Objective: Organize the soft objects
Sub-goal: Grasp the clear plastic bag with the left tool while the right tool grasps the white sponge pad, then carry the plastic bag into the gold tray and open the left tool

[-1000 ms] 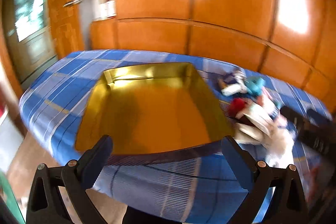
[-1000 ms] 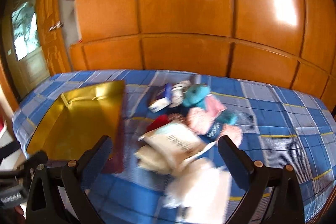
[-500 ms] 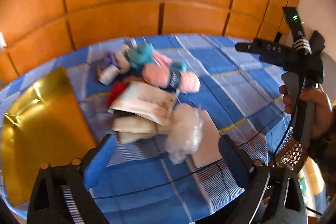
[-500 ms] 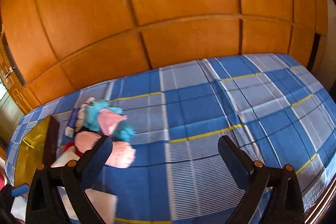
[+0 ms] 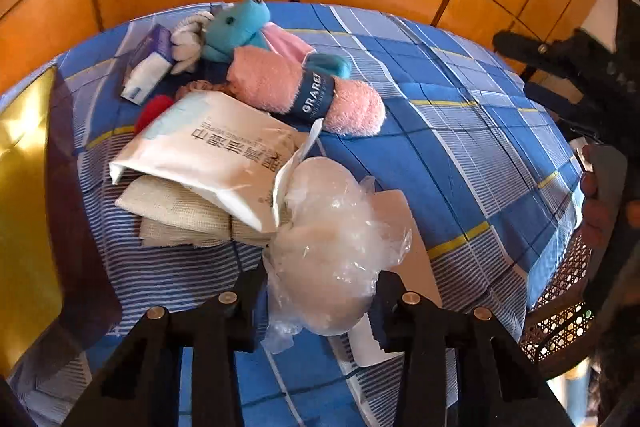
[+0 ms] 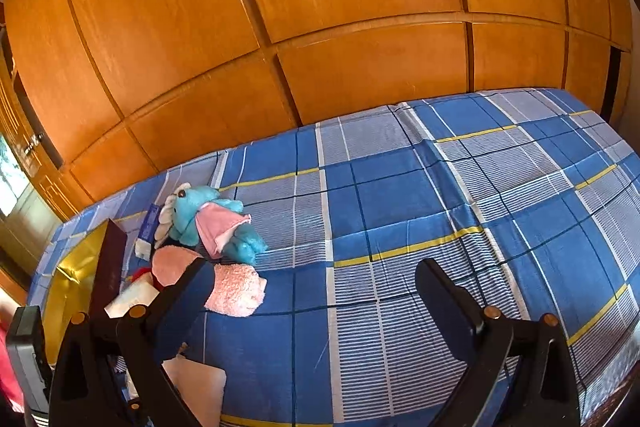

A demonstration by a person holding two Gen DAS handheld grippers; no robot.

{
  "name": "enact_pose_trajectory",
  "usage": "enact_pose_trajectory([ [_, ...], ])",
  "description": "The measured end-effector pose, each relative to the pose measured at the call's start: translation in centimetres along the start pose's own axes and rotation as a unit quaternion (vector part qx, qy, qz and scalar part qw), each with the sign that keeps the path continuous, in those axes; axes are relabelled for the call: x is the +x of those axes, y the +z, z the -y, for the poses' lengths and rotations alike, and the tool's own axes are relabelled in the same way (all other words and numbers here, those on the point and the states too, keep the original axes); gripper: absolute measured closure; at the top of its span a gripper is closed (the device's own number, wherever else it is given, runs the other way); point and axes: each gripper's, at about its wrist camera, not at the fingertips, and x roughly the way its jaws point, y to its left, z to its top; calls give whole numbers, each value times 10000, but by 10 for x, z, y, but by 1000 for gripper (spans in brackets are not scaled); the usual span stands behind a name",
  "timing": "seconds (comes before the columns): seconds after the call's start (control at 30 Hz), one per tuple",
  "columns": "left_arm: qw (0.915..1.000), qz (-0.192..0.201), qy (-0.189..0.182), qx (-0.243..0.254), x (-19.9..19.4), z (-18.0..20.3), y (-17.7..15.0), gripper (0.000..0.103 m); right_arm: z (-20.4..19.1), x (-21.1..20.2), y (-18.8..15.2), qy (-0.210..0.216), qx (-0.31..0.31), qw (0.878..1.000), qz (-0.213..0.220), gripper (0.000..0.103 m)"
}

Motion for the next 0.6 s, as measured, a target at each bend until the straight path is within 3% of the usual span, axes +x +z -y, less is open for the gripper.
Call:
enact_pose_trajectory([
  [0.13, 9996, 232, -133, 61, -21, -3, -8, 64, -7, 5, -3, -68, -234, 9996, -126, 2],
  [0.23, 9987, 504, -77, 77, -45, -8, -13, 64, -16, 14, -9, -42, -431, 9978, -496, 17],
  [0.3, 9963, 797, 295, 158, -66, -9, -15, 64, -27, 20, -18, 116, -559, 9950, -816, 31],
  [0.47, 9770, 1574, 1431, 135, -118, -16, -16, 64, -71, 32, -68, 763, -821, 9796, -1670, 32],
  [0.6, 9631, 1759, 2035, -113, -141, -34, -16, 64, -105, 38, -102, 684, -1199, 9722, -1893, 32],
])
